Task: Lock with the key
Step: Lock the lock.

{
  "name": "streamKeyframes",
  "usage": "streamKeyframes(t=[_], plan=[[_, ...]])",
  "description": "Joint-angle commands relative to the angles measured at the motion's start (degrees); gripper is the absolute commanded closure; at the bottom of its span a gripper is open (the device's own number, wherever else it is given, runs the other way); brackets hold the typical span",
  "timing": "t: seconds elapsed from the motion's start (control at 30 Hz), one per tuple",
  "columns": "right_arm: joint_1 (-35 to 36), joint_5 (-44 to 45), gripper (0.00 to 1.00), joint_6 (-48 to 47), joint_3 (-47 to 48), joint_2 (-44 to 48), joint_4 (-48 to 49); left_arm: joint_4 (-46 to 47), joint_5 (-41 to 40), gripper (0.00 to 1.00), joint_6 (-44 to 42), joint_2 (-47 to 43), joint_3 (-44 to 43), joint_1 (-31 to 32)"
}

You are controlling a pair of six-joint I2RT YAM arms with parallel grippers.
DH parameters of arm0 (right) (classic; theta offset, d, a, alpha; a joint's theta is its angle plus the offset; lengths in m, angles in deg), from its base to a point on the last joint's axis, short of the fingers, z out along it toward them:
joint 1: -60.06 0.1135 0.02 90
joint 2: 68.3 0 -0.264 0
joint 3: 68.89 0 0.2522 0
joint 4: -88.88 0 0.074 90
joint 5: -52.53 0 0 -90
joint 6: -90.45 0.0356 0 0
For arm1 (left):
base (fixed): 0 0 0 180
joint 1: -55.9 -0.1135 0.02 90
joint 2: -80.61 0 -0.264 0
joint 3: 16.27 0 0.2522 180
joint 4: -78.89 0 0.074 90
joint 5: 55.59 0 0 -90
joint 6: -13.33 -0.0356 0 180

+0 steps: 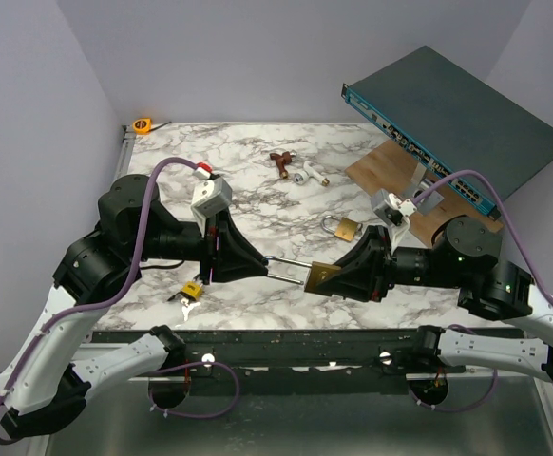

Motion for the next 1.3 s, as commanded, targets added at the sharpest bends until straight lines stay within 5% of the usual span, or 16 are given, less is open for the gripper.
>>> streamKeyframes(t=[0.0, 0.1, 0.8, 1.27], plan=[[0.12, 1.57, 0.99, -0.66, 2.38, 0.59, 2.58, 2.28, 2.60, 0.86, 0.92, -0.63, 0.04, 0.10], [0.14, 1.43, 0.99, -0.72, 2.67, 0.26, 2.60, 2.39, 2.51, 1.00, 1.27, -0.38, 0.45, 0.11], [0.07, -16.30, 0.99, -7.32, 4.44, -6.07, 14.73, 6.60, 4.20, 1.00, 8.32, -5.45, 0.01, 0.10], [0.08, -9.54, 0.99, -4.68, 5.74, -8.51, 16.05, 6.66, -2.24, 1.00, 7.32, -6.99, 0.43, 0.11]])
